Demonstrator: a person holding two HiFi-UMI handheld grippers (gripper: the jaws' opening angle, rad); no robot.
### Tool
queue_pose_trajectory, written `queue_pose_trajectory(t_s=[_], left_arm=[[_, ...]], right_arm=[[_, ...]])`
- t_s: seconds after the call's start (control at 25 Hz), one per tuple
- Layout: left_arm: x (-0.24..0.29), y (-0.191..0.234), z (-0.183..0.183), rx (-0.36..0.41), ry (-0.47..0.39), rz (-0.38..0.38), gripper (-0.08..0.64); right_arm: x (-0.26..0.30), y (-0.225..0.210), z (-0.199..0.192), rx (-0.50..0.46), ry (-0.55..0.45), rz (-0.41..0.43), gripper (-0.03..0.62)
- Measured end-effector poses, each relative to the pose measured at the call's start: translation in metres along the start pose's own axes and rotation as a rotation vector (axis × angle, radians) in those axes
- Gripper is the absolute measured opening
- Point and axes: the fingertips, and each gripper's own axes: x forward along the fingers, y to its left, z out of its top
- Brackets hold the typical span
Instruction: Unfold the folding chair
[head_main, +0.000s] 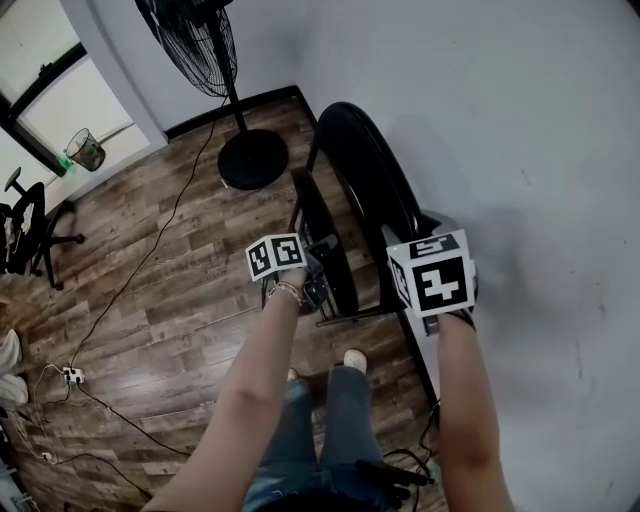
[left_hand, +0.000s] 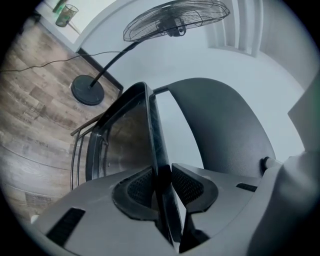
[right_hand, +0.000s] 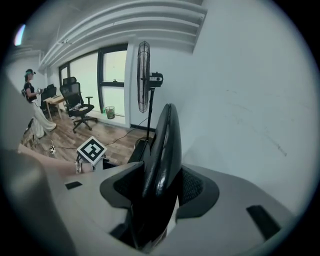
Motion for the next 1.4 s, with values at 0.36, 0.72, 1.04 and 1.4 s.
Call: queue_pose_trajectory(t_s=[0.36,0.72,1.04,1.4], left_arm=[[-0.032,0.016,0.006,0.050,0.014,0.048,0.113],[-0.052,0.028,0.012,0.090,0.028,0.085,0.130],[-0.088,0.061,0.013,0.052,0.038,0.114,0.153],[-0.127,0.114,0.015,-0.040,0.030,0.130,0.164]], right_arm=[[-0.004,0.027,0.012,-0.061,0.014,-0.047,0.246],[-0.003,0.034,0.016,-0.214,0.067,-0.195,0.233],[0.004,0.019,0.001,-0.135,0.106,-0.215,0.235],[0.021,0.012,-0.014,-0.062,0.147,-0.231,0.242]])
